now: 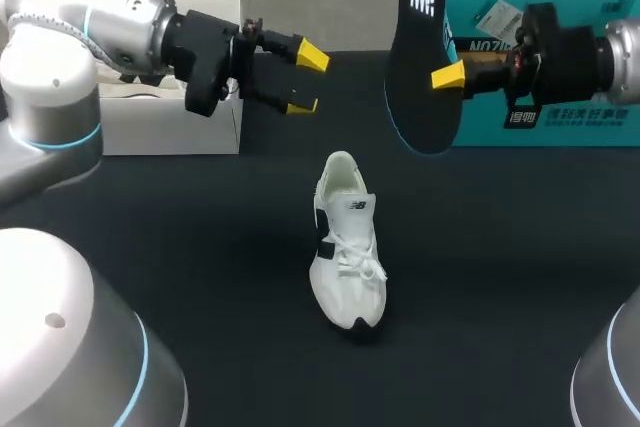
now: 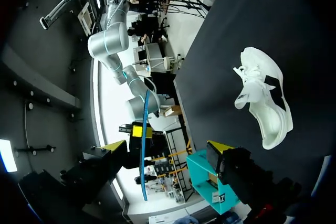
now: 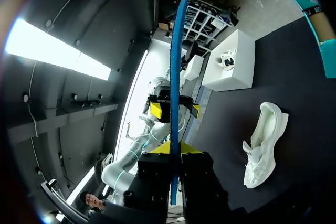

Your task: Take the shoe out of the shoebox, open the shoe tongue, remove and reinsert the insole, then place the shoe into the shoebox

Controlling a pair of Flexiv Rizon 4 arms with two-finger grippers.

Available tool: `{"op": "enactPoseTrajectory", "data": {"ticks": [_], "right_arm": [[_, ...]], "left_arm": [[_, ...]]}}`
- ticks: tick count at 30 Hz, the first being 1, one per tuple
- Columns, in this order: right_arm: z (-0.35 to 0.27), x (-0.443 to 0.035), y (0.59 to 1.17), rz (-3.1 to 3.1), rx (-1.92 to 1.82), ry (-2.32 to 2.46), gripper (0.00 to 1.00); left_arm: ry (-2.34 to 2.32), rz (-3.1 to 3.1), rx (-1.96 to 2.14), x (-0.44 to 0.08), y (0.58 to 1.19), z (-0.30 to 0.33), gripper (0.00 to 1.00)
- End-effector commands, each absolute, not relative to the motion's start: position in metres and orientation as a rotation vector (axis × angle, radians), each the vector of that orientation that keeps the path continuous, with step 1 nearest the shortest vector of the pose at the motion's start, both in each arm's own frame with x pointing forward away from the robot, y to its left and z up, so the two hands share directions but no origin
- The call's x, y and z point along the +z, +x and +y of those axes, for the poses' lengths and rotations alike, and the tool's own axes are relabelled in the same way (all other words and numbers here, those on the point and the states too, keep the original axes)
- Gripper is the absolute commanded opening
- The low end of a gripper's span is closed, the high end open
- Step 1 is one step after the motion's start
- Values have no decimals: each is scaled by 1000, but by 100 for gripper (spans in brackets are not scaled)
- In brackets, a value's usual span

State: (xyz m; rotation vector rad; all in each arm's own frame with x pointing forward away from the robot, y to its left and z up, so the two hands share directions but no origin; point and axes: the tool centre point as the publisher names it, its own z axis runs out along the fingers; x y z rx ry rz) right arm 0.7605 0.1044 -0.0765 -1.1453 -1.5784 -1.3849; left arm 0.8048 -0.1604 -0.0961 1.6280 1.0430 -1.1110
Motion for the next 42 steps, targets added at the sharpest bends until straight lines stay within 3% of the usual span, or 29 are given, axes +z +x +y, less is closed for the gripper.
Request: {"op": "enactPoseTrajectory", "data": {"ticks": [1,20,42], "right_arm": [[112,-76,769,-1604,-1397,-1151,0],[134,-71,806,-1788,-1470,-1198,0],[159,-64,832,-1959,-1575,-1144,0]], "left_arm": [[1736,1015,-1157,-96,819,-135,100],[1834,1037,-1120,-107,861,-59,100],[1894,1101,-989,-127,879,-17,100]]}}
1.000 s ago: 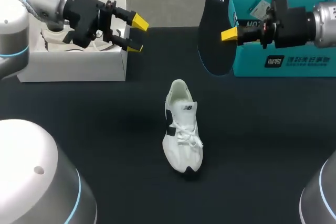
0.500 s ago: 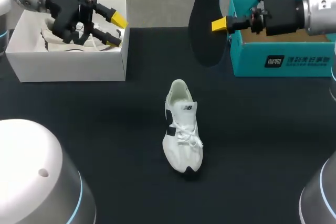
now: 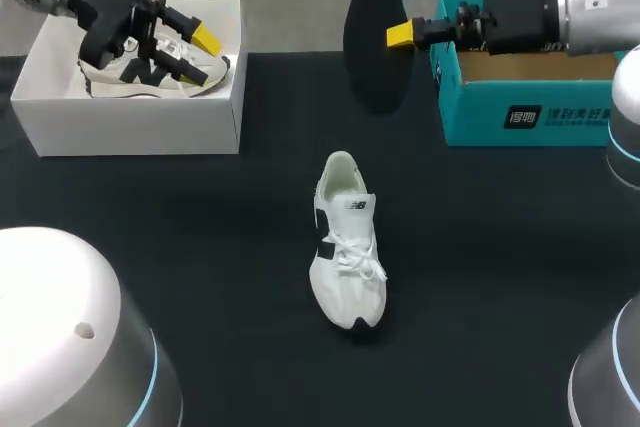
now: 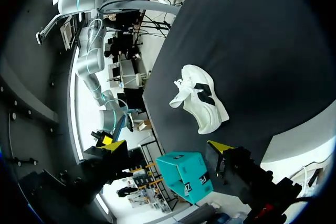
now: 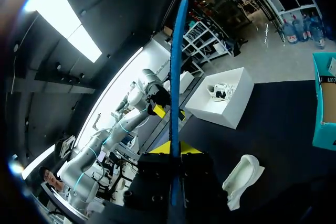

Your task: Take the shoe out of the shoebox, open the shoe tongue, remove and reinsert the insole, then place the shoe into the shoebox

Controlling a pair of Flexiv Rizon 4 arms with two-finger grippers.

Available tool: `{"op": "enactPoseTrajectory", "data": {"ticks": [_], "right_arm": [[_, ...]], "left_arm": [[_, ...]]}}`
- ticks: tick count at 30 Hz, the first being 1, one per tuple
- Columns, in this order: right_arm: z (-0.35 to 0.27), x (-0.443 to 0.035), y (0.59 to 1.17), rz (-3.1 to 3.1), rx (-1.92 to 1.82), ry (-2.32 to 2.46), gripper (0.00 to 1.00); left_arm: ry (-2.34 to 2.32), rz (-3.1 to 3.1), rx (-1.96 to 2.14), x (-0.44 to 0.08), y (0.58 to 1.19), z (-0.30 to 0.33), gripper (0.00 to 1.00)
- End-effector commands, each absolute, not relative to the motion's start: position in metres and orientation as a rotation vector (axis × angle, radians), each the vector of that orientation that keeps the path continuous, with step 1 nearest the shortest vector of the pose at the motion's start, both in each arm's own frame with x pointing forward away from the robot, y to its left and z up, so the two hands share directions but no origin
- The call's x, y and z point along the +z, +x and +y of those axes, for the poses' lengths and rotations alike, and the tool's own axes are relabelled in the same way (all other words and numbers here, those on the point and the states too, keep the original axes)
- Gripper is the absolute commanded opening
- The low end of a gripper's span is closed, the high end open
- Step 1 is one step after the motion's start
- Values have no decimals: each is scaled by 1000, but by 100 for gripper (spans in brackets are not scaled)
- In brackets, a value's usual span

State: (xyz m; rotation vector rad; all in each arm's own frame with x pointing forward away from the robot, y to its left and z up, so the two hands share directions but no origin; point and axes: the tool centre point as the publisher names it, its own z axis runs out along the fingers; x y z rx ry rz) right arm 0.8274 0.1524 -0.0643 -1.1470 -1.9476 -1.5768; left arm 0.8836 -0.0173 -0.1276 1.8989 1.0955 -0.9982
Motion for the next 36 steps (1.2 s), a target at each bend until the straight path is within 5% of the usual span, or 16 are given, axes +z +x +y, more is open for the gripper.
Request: {"op": "enactPoseTrajectory", "data": {"ticks": [1,23,36], "right_arm": [[159,-64,833,-1969,-1584,-1139,0],[159,-63,836,-2066,-1700,-1067,0],[140,-111,888,-2130,-1976,-837,0]], "left_arm": [[1894,1101,-989,-127,879,-17,100],[1894,1101,-989,-127,879,-17,100],[1894,1101,-989,-127,879,-17,100]]}}
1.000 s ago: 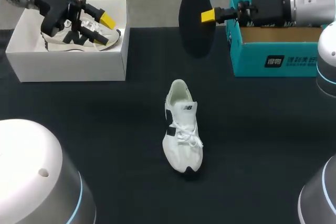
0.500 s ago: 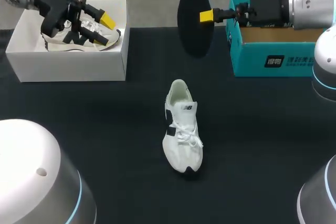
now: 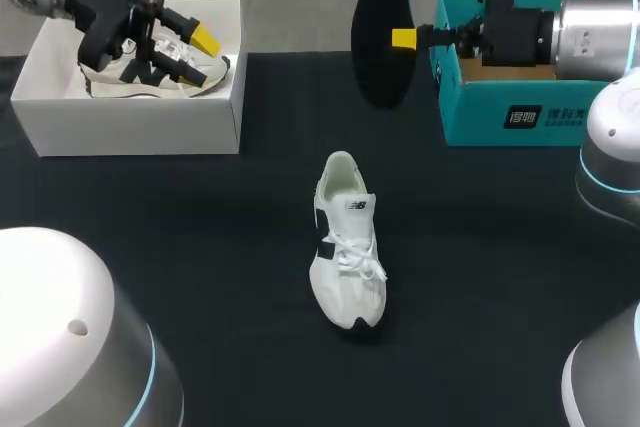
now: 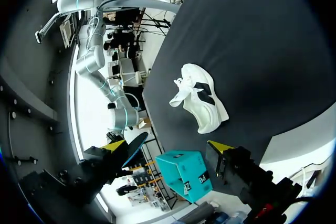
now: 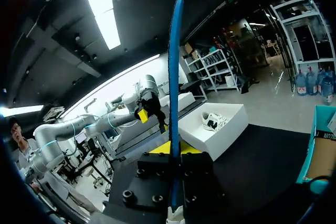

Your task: Take the shoe out of the shoebox, open the shoe tongue, remove and reinsert the insole, then place the shoe into the shoebox

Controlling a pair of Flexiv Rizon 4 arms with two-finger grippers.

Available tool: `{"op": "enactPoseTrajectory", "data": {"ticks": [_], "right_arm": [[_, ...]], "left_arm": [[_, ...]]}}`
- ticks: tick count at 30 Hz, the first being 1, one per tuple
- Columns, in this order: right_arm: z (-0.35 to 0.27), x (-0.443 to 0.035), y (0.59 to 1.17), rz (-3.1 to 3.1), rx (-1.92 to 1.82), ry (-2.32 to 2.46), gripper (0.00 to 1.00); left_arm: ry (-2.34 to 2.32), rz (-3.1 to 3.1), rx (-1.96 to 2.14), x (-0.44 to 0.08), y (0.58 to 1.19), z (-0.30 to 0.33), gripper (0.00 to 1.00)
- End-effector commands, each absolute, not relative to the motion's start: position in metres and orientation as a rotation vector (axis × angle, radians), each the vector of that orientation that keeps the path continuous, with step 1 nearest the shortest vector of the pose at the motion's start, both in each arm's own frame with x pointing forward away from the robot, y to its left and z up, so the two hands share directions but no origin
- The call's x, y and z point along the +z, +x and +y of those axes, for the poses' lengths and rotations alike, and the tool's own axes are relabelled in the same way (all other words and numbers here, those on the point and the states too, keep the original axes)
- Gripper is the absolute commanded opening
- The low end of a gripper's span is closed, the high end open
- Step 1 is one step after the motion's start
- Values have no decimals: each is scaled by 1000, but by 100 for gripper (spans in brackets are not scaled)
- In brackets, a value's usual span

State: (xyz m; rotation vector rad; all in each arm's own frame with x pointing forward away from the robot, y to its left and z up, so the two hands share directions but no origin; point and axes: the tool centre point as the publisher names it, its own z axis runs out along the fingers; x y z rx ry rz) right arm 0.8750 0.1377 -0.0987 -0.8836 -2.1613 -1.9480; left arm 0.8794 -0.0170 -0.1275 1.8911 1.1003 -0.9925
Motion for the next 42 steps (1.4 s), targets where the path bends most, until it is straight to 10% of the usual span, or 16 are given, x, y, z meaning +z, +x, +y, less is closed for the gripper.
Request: {"op": "enactPoseTrajectory", "data": {"ticks": [1,42], "right_arm": [[140,-114,891,-2132,-1975,-837,0],[203,-222,890,-1902,-1877,-738,0]], "left_arm": [[1894,1101,-989,-127,879,-17,100],[1894,1101,-989,-127,879,-17,100]]}}
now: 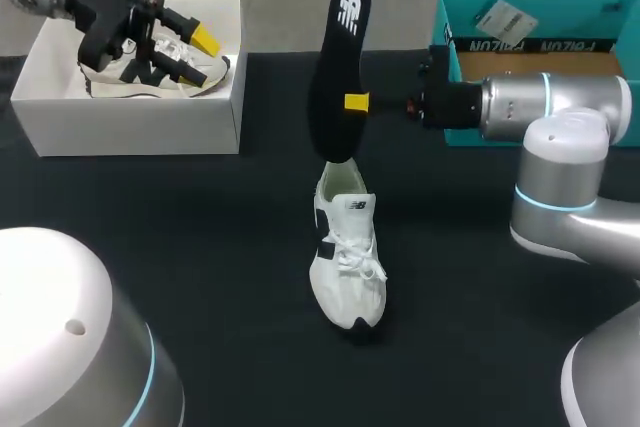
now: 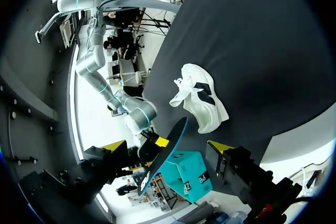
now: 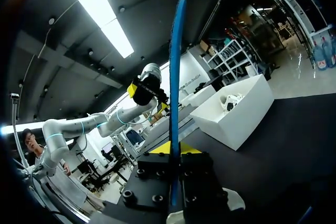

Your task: Take the shoe out of the shoebox, open the shoe tongue, remove and reinsert the insole, then place the shoe into the shoebox

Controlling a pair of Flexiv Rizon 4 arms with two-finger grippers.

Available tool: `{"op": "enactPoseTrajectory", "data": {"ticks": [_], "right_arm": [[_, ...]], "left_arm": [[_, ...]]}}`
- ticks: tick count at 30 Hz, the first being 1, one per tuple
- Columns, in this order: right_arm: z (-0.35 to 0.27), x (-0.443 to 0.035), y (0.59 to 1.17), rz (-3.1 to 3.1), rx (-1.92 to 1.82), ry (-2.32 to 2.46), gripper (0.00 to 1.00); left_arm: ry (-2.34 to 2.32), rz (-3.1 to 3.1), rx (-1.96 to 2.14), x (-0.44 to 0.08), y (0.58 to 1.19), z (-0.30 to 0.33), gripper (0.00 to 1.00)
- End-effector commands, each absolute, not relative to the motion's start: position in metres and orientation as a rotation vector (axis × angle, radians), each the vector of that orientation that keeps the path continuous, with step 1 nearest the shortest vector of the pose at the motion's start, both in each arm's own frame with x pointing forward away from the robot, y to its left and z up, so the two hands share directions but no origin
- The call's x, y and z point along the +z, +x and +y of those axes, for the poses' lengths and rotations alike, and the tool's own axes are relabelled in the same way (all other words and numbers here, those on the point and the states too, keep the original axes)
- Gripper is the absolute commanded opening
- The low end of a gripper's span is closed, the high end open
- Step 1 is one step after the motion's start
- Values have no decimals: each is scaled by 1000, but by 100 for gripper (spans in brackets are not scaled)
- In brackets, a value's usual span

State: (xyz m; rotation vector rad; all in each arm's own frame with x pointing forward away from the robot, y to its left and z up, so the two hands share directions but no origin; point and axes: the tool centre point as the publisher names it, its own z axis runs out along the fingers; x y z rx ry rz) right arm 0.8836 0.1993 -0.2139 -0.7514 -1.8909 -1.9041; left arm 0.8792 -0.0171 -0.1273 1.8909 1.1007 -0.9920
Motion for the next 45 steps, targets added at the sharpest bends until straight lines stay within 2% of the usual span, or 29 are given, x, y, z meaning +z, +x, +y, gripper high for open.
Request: {"op": "enactPoseTrajectory", "data": {"ticks": [1,24,34,45], "right_arm": [[205,-227,893,-1903,-1851,-742,0],[227,-296,880,-1898,-1719,-785,0],[224,-297,876,-1909,-1712,-819,0],[225,-272,908,-1998,-1736,-753,0]], "left_arm": [[1894,1101,-989,-127,879,-17,100],[1894,1101,-989,-127,879,-17,100],[1894,1101,-989,-127,879,-17,100],[1894,1101,-989,-127,879,-17,100]]}}
